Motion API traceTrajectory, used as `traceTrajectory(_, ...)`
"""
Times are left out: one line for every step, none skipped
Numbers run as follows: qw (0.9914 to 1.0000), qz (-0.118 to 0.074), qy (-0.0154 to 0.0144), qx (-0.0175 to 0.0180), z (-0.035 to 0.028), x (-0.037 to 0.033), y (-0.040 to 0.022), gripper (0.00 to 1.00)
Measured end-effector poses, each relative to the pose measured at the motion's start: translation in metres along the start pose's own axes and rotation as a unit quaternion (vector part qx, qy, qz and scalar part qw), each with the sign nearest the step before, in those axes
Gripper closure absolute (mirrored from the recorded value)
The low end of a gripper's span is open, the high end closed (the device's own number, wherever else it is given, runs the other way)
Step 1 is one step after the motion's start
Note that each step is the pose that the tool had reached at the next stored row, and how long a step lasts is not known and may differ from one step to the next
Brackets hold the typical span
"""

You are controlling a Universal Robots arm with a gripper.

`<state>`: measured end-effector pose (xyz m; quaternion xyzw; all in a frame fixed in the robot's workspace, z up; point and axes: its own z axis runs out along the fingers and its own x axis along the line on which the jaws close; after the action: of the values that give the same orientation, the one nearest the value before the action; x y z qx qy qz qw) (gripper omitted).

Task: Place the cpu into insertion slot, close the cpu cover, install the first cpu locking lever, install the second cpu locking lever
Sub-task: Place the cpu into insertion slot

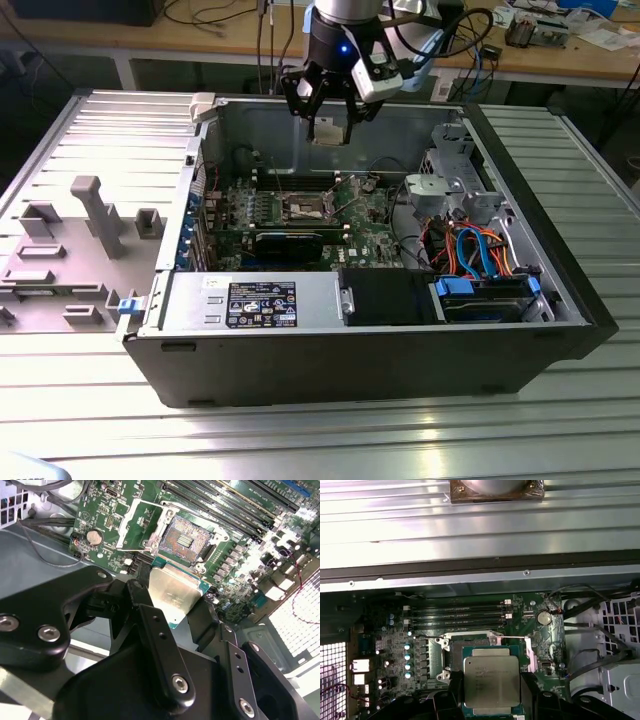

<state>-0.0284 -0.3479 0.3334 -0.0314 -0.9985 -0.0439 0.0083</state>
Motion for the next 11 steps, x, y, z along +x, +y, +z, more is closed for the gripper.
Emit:
traceTrajectory(1.00000,0.001,-0.0001,-0.0001,0.0000,0.0000,-0.0001,0.45)
traceTrajectory(1.00000,0.002,-0.0002,-0.0001,0.0000,0.0000,-0.0001,0.45)
traceTrajectory(1.00000,0.003,-0.0003,-0.0001,0.0000,0.0000,-0.0001,0.45)
traceTrajectory(0.99999,0.004,-0.0003,0.0000,0.0000,0.0000,-0.0001,0.45)
traceTrajectory(0.99999,0.005,-0.0004,-0.0001,0.0000,0.0000,-0.0001,0.45)
traceTrajectory(0.99999,0.005,-0.0005,-0.0001,0.0001,0.0000,-0.0002,0.45)
traceTrajectory(0.99999,0.005,-0.0005,-0.0001,0.0001,0.0000,-0.0002,0.45)
traceTrajectory(0.99998,0.006,-0.0005,0.0000,0.0001,0.0000,-0.0002,0.45)
traceTrajectory(0.99998,0.006,-0.0005,0.0000,0.0001,0.0000,-0.0002,0.45)
traceTrajectory(0.99998,0.006,-0.0006,-0.0001,0.0002,0.0000,-0.0002,0.45)
traceTrajectory(0.99998,0.007,-0.0006,-0.0001,0.0003,0.0000,-0.0002,0.45)
